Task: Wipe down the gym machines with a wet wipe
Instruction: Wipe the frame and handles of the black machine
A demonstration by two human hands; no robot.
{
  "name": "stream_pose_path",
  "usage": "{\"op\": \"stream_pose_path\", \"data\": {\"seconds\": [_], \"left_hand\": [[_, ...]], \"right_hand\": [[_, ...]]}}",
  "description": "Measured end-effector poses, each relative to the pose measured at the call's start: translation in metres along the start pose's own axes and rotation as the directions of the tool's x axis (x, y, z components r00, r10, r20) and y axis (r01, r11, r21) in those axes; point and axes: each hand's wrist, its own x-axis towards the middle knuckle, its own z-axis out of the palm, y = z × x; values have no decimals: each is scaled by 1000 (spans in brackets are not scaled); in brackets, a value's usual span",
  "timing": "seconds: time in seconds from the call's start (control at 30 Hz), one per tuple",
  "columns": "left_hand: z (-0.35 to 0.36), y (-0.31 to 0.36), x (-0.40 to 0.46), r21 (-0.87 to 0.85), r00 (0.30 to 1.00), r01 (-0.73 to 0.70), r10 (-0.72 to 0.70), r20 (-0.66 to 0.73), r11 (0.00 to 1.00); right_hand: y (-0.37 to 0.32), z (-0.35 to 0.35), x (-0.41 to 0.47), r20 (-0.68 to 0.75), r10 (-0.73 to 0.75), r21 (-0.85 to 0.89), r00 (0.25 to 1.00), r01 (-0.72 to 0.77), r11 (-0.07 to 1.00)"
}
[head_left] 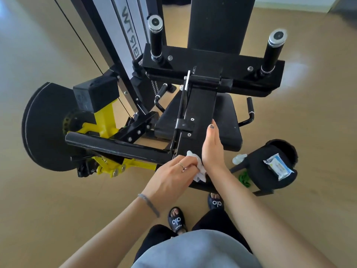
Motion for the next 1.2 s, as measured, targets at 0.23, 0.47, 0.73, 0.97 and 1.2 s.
{"op": "stream_pose_path", "data": {"seconds": [0.23,0.47,0.73,0.97,1.2], "left_hand": [[-14,-32,-32,153,988,-153,157,-12,976],[11,-5,-4,97,943,-314,322,-79,944],[-15,-61,-34,172,991,-121,128,-33,978],[-17,-42,-29,87,990,-138,141,-32,987],[5,-10,-17,105,957,-284,289,-38,953]], "right_hand": [[-8,-3,-9,-4,-36,-61,999,36,997],[1,1,-3,-34,-65,-105,997,61,993],[-1,2,-5,-49,-56,-106,997,50,993],[-2,3,-5,-60,-53,-126,997,45,991],[-2,2,-6,-75,-71,-132,995,61,989]]}}
